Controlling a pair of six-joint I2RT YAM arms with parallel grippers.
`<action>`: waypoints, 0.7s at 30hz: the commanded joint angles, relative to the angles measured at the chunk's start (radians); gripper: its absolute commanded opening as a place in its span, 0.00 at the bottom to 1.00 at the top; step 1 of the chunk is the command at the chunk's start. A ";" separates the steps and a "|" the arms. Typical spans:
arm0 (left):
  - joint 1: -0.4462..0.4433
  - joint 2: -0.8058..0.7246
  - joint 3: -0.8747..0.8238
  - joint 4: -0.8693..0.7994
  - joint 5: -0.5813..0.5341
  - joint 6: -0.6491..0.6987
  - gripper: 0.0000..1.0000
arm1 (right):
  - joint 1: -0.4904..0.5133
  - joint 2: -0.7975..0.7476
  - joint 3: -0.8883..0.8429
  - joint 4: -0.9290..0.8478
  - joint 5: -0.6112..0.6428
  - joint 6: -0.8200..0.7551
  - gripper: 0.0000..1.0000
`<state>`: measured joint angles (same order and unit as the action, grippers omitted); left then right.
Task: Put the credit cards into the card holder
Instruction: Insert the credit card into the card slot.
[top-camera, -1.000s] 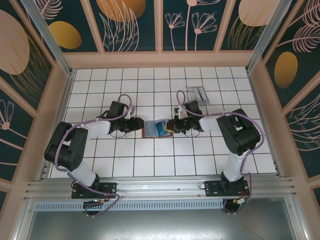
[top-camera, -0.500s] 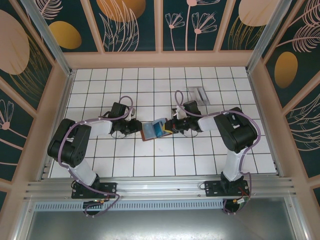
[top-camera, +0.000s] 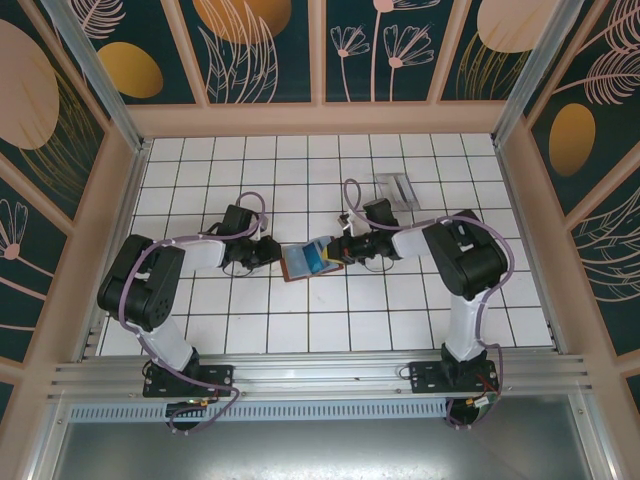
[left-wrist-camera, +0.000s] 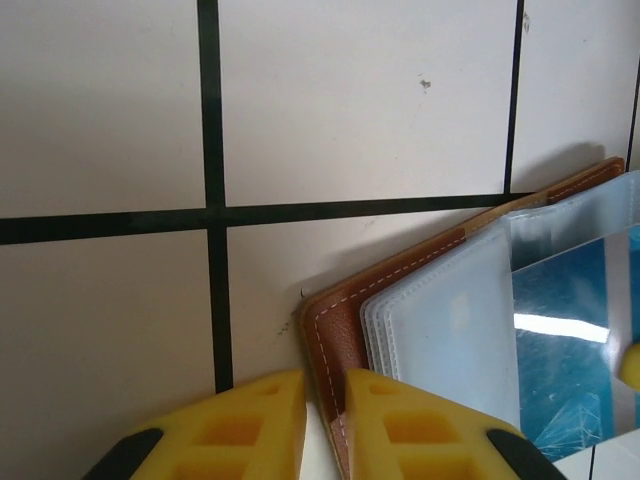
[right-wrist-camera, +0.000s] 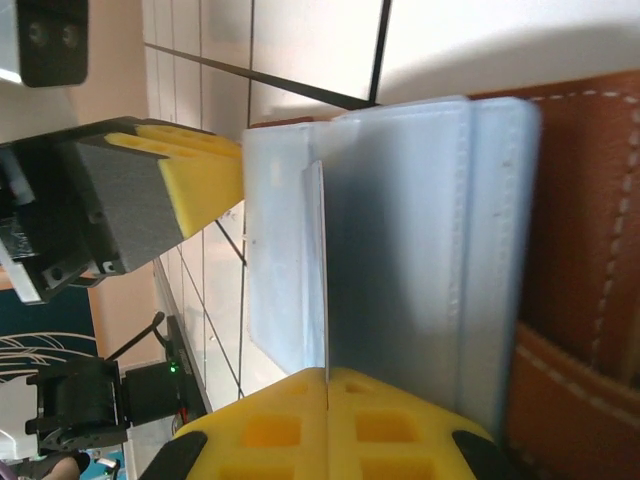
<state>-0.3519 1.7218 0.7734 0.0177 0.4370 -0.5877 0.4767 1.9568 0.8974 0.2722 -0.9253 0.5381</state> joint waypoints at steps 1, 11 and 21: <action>-0.007 0.042 0.011 -0.009 -0.014 -0.002 0.19 | -0.006 0.043 0.037 -0.051 -0.034 -0.063 0.00; -0.006 0.056 0.012 -0.001 -0.017 -0.015 0.11 | 0.001 0.079 0.069 0.014 -0.053 -0.009 0.00; -0.006 0.061 0.007 -0.015 -0.022 0.003 0.02 | 0.040 0.074 0.013 0.217 0.023 0.127 0.00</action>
<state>-0.3481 1.7432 0.7856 0.0360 0.4370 -0.5949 0.4999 2.0258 0.9379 0.3763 -0.9585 0.6041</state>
